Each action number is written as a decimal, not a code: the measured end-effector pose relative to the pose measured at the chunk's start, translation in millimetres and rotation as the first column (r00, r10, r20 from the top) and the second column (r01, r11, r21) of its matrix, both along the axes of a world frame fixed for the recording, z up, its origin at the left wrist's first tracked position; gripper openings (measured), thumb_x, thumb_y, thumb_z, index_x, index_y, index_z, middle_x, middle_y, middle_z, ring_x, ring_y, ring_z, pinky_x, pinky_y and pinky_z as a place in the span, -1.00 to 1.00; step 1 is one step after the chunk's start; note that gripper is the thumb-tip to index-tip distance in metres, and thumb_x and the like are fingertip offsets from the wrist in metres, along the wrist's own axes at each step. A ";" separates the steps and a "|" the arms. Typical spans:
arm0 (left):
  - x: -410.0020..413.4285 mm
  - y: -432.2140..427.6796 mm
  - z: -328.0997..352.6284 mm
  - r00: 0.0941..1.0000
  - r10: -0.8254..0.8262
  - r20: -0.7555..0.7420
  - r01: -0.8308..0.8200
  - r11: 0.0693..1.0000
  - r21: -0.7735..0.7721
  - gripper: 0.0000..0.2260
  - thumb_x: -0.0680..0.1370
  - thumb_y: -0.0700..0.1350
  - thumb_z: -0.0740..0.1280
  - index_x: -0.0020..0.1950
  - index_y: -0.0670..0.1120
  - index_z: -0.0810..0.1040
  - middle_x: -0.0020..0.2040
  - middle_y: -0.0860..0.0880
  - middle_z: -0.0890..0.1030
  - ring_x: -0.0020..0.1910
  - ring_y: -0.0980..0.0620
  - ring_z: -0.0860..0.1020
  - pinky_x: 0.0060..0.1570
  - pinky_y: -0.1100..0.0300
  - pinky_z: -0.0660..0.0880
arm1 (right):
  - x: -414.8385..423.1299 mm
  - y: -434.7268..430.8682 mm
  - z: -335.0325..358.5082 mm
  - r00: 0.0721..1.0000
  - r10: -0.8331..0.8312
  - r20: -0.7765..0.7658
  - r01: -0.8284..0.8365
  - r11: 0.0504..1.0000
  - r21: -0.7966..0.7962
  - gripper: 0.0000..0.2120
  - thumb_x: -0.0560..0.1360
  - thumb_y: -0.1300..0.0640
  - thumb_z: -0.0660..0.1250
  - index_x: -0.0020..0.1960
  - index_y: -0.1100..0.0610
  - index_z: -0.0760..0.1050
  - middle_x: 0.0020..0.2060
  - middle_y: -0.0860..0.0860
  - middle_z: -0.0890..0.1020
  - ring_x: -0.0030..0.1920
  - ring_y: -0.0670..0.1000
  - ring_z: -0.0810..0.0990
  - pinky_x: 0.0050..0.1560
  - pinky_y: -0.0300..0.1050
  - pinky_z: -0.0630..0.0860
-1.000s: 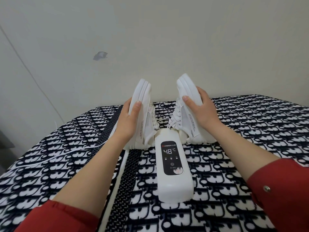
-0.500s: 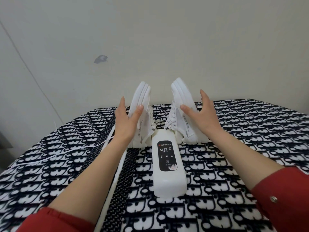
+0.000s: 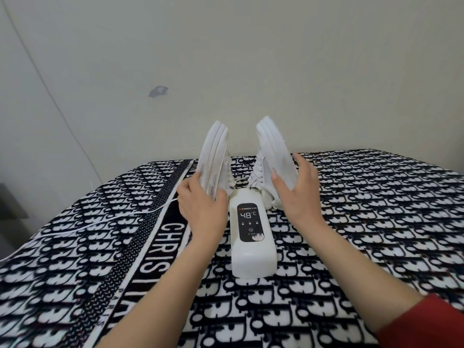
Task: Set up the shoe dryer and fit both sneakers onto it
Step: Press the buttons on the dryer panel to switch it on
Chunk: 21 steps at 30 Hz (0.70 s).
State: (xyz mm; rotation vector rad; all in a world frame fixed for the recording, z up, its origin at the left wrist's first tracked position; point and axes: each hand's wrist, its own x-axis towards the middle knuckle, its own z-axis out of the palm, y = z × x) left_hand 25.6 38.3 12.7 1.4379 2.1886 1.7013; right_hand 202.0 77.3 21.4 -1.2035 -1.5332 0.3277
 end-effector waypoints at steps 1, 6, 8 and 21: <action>4.8 -4.0 -5.2 1.000 0.008 -0.008 -0.009 1.000 -0.022 -0.48 0.43 -0.07 0.35 0.38 -0.06 0.35 0.27 -0.11 0.33 0.20 -0.13 0.38 0.25 -0.12 0.35 | -1.6 -5.6 -5.7 1.000 0.010 -0.014 -0.011 1.000 -0.025 -0.41 0.52 -0.05 0.32 0.47 0.11 0.24 0.41 0.10 0.32 0.41 0.06 0.27 0.41 -0.08 0.18; 22.9 -12.9 -28.5 0.993 -0.066 0.095 0.083 0.978 -0.189 -0.56 0.49 -0.07 0.31 0.36 -0.06 0.36 0.30 -0.13 0.33 0.27 -0.14 0.31 0.22 -0.02 0.32 | -10.9 -23.8 -34.0 0.997 0.048 -0.060 -0.059 0.977 -0.206 -0.42 0.53 -0.05 0.32 0.47 0.09 0.25 0.40 0.09 0.33 0.40 0.05 0.29 0.42 -0.03 0.24; 26.5 -14.0 -35.8 0.972 -0.123 0.199 0.169 0.957 -0.234 -0.55 0.50 -0.07 0.29 0.38 -0.12 0.34 0.32 -0.16 0.34 0.29 -0.14 0.32 0.27 0.00 0.30 | -14.7 -26.4 -44.6 0.991 0.085 -0.105 -0.114 0.941 -0.318 -0.41 0.53 -0.06 0.32 0.48 0.09 0.24 0.40 0.09 0.34 0.39 0.03 0.31 0.35 -0.10 0.25; 37.0 -18.1 -65.4 0.862 -0.313 0.400 0.389 0.913 -0.124 -0.73 0.63 -0.01 0.06 0.06 -0.04 0.53 -0.02 0.05 0.58 -0.06 0.12 0.52 -0.15 0.25 0.37 | -35.9 -44.1 -76.7 0.900 0.188 -0.393 -0.366 0.817 -0.446 -0.87 0.52 0.11 0.32 0.00 -0.12 0.51 -0.02 -0.09 0.63 -0.06 -0.16 0.62 -0.15 -0.31 0.49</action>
